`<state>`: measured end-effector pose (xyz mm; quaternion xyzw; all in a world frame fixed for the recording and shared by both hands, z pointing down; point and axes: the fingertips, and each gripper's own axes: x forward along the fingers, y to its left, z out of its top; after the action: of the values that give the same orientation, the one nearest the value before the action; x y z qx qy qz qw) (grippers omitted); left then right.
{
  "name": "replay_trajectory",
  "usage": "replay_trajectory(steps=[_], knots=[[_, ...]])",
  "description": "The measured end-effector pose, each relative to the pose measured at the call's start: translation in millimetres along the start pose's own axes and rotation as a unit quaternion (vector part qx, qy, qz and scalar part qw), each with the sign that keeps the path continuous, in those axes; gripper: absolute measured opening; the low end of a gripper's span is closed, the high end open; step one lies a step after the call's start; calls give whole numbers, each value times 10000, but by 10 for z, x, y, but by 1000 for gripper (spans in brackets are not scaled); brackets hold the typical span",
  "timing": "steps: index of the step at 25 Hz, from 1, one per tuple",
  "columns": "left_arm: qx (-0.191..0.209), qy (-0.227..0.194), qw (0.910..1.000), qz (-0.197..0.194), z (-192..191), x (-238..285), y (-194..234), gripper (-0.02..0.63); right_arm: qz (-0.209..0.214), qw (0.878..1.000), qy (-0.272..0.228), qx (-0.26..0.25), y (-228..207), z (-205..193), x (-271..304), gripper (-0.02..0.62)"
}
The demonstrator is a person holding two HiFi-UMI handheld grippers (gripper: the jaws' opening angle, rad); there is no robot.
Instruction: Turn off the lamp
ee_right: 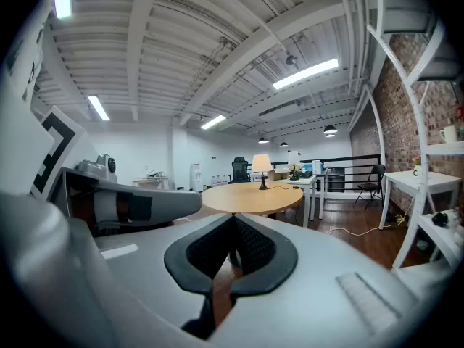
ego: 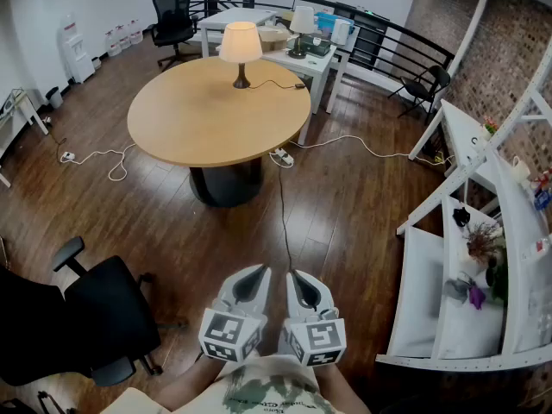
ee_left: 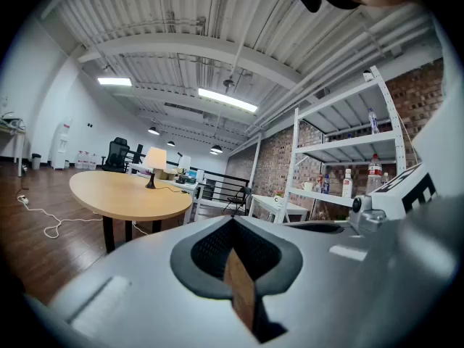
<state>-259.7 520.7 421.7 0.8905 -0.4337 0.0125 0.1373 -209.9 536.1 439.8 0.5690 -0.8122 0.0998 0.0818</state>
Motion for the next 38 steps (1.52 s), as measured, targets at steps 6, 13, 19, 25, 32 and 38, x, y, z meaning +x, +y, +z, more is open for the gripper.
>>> replay_trajectory(steps=[6, 13, 19, 25, 32, 38], knots=[[-29, 115, 9999, 63, 45, 631, 58, 0, 9, 9999, -5, 161, -513, 85, 376, 0], [33, 185, 9997, 124, 231, 1550, 4, 0, 160, 9997, -18, 183, -1227, 304, 818, 0], [113, 127, 9994, 311, 383, 2396, -122, 0, 347, 9991, -147, 204, -1967, 569, 1157, 0], [239, 146, 9984, 482, 423, 3115, -167, 0, 507, 9982, -251, 196, -2613, 681, 1421, 0], [266, 238, 9967, 730, 371, 3484, -98, 0, 550, 9979, -152, 321, -3065, 625, 1628, 0], [140, 319, 9966, 747, 360, 3841, 141, 0, 654, 9975, -5, 257, -3178, 630, 1976, 0]])
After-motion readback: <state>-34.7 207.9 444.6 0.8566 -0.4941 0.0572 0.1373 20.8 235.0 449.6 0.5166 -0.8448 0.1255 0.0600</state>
